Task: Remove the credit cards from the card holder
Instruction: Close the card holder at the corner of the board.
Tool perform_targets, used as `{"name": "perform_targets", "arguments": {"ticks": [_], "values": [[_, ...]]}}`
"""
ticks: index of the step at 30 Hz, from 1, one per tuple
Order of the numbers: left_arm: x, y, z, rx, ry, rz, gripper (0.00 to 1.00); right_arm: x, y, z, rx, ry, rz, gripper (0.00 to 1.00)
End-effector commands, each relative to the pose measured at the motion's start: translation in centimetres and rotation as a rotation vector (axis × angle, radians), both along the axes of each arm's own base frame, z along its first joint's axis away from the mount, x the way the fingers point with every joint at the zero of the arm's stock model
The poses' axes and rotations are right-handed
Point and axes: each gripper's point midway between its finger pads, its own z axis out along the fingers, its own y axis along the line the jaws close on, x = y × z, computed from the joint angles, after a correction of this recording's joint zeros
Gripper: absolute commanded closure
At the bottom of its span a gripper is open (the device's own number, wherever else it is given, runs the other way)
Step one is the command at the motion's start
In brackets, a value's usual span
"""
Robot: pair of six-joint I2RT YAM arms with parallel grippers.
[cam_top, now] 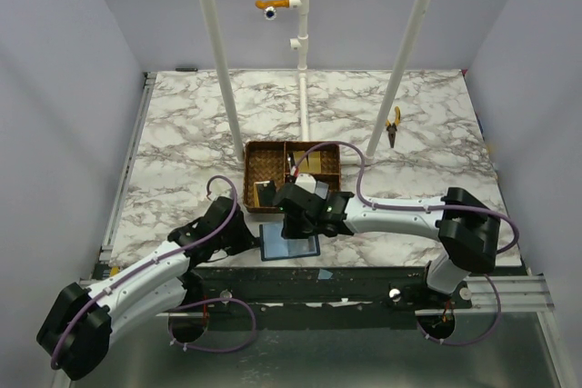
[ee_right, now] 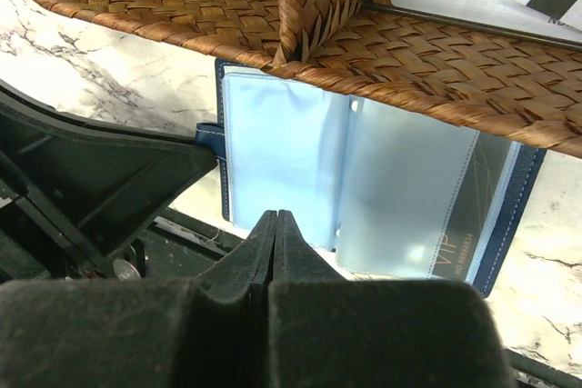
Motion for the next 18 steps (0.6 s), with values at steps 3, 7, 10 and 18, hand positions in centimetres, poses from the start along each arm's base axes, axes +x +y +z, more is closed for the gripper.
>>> {"name": "perform_targets", "arguments": {"ticks": [3, 7, 10, 18], "values": [[-0.4, 1.1, 0.3, 0.027, -0.012, 0.022, 1.0, -0.2, -2.5, -1.2, -0.08, -0.01, -0.047, 0.99], [-0.4, 1.2, 2.0, 0.006, -0.049, 0.023, 1.0, -0.2, -4.3, -1.8, -0.129, -0.017, -0.081, 0.99], [-0.5, 1.0, 3.2, -0.024, -0.078, 0.009, 1.0, -0.3, -5.5, -2.1, -0.147, -0.018, -0.11, 0.99], [0.0, -0.3, 7.4, -0.118, -0.186, -0.044, 1.0, -0.3, -6.6, -1.6, -0.125, -0.028, -0.146, 0.99]]}}
